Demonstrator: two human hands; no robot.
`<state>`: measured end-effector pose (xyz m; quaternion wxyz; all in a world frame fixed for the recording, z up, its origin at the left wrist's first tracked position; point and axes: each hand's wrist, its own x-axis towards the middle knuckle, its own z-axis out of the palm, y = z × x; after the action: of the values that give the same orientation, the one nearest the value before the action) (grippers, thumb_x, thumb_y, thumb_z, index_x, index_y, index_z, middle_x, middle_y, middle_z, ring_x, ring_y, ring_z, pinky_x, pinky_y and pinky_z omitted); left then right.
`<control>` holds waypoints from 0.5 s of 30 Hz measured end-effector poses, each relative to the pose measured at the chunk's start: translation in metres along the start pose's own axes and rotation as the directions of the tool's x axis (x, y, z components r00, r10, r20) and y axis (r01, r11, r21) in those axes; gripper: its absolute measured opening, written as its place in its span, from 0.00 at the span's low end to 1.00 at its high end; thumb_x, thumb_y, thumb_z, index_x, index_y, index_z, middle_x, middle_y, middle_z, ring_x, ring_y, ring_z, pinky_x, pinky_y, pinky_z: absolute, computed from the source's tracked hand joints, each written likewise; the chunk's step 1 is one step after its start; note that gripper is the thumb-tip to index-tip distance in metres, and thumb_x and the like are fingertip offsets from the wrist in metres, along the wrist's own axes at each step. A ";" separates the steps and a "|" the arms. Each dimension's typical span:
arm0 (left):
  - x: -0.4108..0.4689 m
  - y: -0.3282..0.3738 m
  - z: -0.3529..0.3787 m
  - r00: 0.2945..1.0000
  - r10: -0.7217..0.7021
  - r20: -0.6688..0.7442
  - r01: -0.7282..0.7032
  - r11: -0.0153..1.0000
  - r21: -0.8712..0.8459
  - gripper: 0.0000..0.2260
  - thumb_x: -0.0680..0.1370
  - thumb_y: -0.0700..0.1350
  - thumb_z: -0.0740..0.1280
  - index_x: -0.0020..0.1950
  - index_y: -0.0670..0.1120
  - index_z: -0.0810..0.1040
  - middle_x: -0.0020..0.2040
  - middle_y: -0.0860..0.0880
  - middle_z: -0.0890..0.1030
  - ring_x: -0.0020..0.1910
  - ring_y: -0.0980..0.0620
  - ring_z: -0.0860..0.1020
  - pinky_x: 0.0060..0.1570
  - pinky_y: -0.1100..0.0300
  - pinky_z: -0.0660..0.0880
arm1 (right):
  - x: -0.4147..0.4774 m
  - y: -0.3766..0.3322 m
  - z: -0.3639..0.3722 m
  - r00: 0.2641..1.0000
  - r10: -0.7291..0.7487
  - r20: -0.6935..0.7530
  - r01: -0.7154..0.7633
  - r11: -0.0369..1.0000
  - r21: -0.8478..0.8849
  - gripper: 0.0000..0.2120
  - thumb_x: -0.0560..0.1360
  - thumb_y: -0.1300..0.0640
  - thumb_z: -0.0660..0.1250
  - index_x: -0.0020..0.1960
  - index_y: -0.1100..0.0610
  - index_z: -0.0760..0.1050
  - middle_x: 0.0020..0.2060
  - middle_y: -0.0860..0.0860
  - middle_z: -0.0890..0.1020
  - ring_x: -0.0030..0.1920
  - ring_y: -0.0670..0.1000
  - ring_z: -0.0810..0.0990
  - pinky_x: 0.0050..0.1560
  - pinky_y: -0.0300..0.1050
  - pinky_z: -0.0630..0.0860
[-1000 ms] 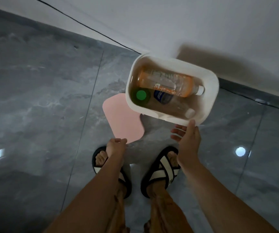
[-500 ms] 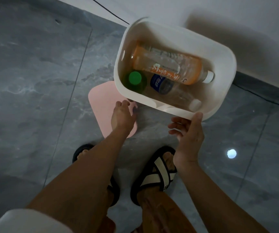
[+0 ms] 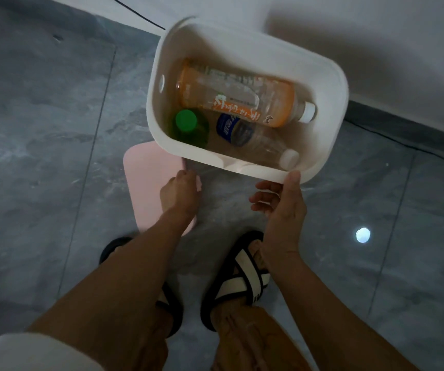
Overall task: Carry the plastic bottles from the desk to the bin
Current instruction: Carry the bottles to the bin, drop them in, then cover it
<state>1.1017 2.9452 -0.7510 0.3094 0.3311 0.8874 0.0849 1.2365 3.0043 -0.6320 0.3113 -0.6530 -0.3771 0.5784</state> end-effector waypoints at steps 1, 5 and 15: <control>-0.007 0.000 -0.005 1.000 -0.002 0.000 0.002 1.000 -0.012 0.07 0.78 0.43 0.64 0.54 0.45 0.77 0.51 0.43 0.83 0.44 0.43 0.82 0.47 0.50 0.79 | -0.001 -0.002 -0.001 1.000 0.017 0.002 -0.017 1.000 -0.010 0.24 0.79 0.44 0.53 0.52 0.64 0.75 0.41 0.59 0.81 0.36 0.54 0.79 0.33 0.42 0.76; -0.038 0.000 -0.036 1.000 -0.024 0.017 0.024 1.000 0.004 0.13 0.78 0.47 0.63 0.63 0.47 0.72 0.57 0.43 0.82 0.51 0.40 0.81 0.51 0.45 0.79 | -0.006 -0.015 -0.006 0.995 0.096 -0.005 -0.096 0.994 -0.061 0.16 0.79 0.43 0.56 0.45 0.53 0.75 0.40 0.52 0.80 0.33 0.49 0.79 0.29 0.39 0.75; -0.110 -0.008 -0.142 0.985 -0.167 0.027 0.167 0.932 -0.323 0.11 0.66 0.54 0.69 0.37 0.51 0.70 0.32 0.53 0.76 0.32 0.49 0.77 0.30 0.59 0.71 | -0.023 -0.059 -0.023 0.969 0.245 0.037 -0.225 0.931 -0.287 0.12 0.79 0.46 0.57 0.55 0.53 0.71 0.40 0.48 0.78 0.35 0.48 0.78 0.33 0.43 0.74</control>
<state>1.0762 2.8766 -0.5866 0.3654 0.1989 0.8864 0.2030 1.2502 3.0162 -0.5675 0.1304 -0.7095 -0.3854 0.5753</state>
